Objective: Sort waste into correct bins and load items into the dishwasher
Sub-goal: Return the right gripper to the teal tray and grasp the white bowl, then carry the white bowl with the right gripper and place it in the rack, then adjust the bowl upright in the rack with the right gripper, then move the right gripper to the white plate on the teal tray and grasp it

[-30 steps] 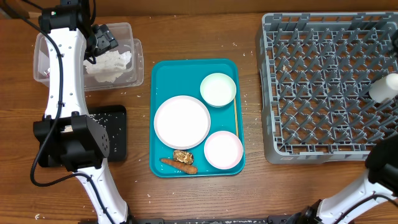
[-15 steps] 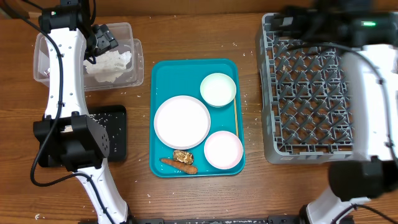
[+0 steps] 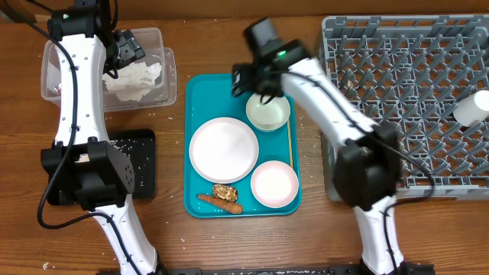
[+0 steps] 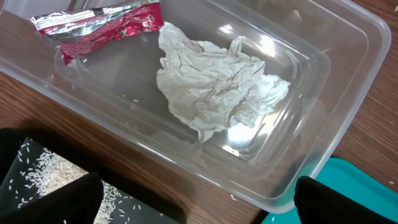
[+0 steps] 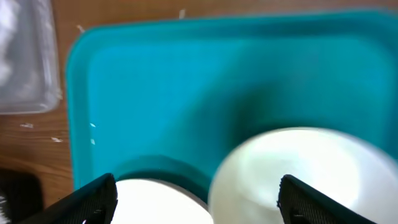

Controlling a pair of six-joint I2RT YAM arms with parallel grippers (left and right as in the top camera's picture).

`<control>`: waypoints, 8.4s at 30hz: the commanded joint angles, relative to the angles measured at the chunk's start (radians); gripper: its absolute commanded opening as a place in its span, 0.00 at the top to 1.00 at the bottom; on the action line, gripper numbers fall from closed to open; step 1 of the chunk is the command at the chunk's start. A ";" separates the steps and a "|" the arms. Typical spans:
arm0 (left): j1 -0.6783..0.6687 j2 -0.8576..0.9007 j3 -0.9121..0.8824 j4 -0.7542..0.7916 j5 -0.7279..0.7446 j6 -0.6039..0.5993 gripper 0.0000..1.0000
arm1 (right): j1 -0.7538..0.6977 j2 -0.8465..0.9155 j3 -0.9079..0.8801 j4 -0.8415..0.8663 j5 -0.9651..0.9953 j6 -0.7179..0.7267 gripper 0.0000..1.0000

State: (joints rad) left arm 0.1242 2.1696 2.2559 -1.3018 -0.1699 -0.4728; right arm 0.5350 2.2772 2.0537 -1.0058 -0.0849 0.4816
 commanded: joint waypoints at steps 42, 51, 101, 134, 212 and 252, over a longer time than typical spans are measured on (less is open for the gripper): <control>-0.007 0.014 -0.003 0.001 -0.017 -0.014 0.00 | 0.044 0.099 0.460 -0.324 0.241 0.109 0.96; -0.007 0.014 -0.003 0.001 -0.017 -0.014 0.00 | -0.235 0.089 0.747 -0.482 0.021 -0.115 0.96; -0.007 0.014 -0.003 0.001 -0.017 -0.014 0.00 | -1.148 0.098 0.066 0.397 -1.136 -0.192 0.89; -0.007 0.014 -0.003 0.001 -0.017 -0.014 0.00 | -1.129 -0.176 0.397 -0.182 -0.342 -0.216 0.59; -0.007 0.014 -0.003 0.001 -0.017 -0.014 0.00 | -0.918 0.142 0.351 -0.126 0.183 -0.200 0.96; -0.007 0.014 -0.003 0.001 -0.017 -0.014 0.00 | -0.394 -0.072 0.642 -0.688 -0.224 -0.378 0.45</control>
State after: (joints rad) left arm 0.1242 2.1696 2.2559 -1.3018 -0.1699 -0.4728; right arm 0.0822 2.2242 2.7075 -1.6939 -0.3004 0.1333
